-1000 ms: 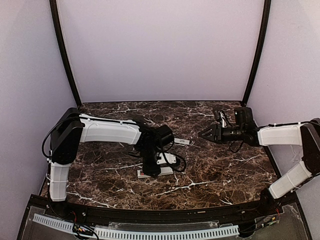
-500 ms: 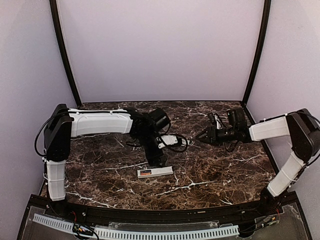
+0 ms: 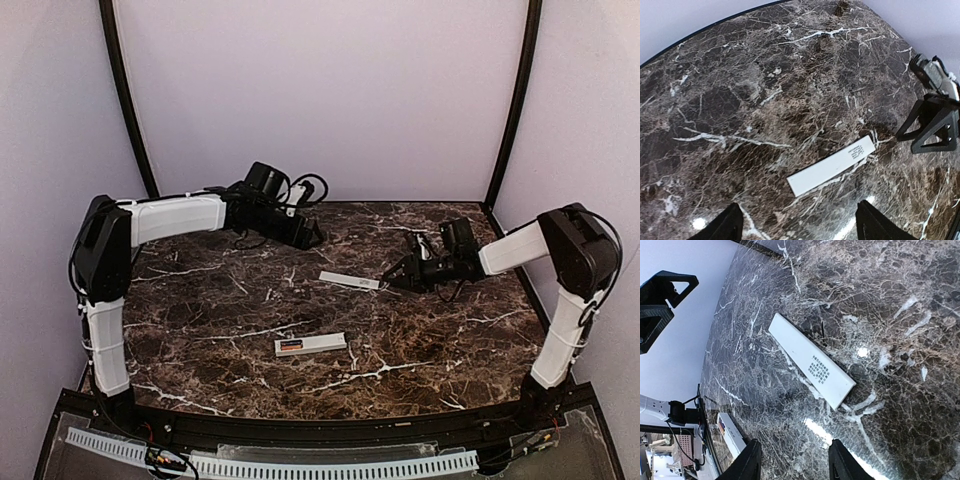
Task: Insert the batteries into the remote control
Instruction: Pick up the battery cover at the center of the board.
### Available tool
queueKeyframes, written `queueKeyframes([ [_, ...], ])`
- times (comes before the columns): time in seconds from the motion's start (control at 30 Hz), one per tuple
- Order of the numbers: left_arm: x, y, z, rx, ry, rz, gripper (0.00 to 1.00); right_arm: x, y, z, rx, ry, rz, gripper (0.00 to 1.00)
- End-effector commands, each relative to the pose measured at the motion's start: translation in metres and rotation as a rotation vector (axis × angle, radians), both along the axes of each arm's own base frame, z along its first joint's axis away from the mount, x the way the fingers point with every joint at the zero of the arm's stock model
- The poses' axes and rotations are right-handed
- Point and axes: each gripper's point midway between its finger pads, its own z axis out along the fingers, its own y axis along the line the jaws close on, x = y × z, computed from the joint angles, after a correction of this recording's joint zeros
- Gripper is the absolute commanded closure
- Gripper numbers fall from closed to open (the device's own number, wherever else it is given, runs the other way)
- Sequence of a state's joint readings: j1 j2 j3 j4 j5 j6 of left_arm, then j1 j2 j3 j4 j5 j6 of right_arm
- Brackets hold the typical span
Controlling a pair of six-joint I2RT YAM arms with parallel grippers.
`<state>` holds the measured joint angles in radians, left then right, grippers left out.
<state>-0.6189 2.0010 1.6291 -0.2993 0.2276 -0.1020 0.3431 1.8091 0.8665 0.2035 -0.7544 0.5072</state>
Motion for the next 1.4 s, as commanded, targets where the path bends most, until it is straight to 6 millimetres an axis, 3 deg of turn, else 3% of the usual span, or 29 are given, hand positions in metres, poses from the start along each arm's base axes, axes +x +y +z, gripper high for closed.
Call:
queueKeyframes([
  [0.0, 0.003, -0.015, -0.030, -0.102, 0.102, 0.049, 0.24, 0.009, 0.008, 0.001, 0.055, 0.002, 0.022, 0.56],
  [0.2, 0.006, -0.025, -0.062, -0.124, 0.154, 0.034, 0.32, 0.011, 0.012, -0.008, 0.072, 0.030, 0.037, 0.58],
  [0.37, 0.004, -0.037, -0.076, -0.173, 0.201, 0.007, 0.47, 0.013, 0.013, -0.013, 0.071, 0.043, 0.036, 0.58],
  [0.67, -0.001, -0.044, -0.102, -0.207, 0.282, 0.001, 0.62, 0.015, 0.013, -0.022, 0.075, 0.063, 0.034, 0.58],
  [1.07, -0.001, -0.038, -0.119, -0.251, 0.342, 0.026, 0.72, 0.015, 0.008, -0.026, 0.081, 0.077, 0.028, 0.59],
  [1.37, -0.008, -0.032, -0.137, -0.232, 0.373, 0.039, 0.74, 0.018, 0.012, -0.023, 0.120, 0.090, 0.044, 0.59],
])
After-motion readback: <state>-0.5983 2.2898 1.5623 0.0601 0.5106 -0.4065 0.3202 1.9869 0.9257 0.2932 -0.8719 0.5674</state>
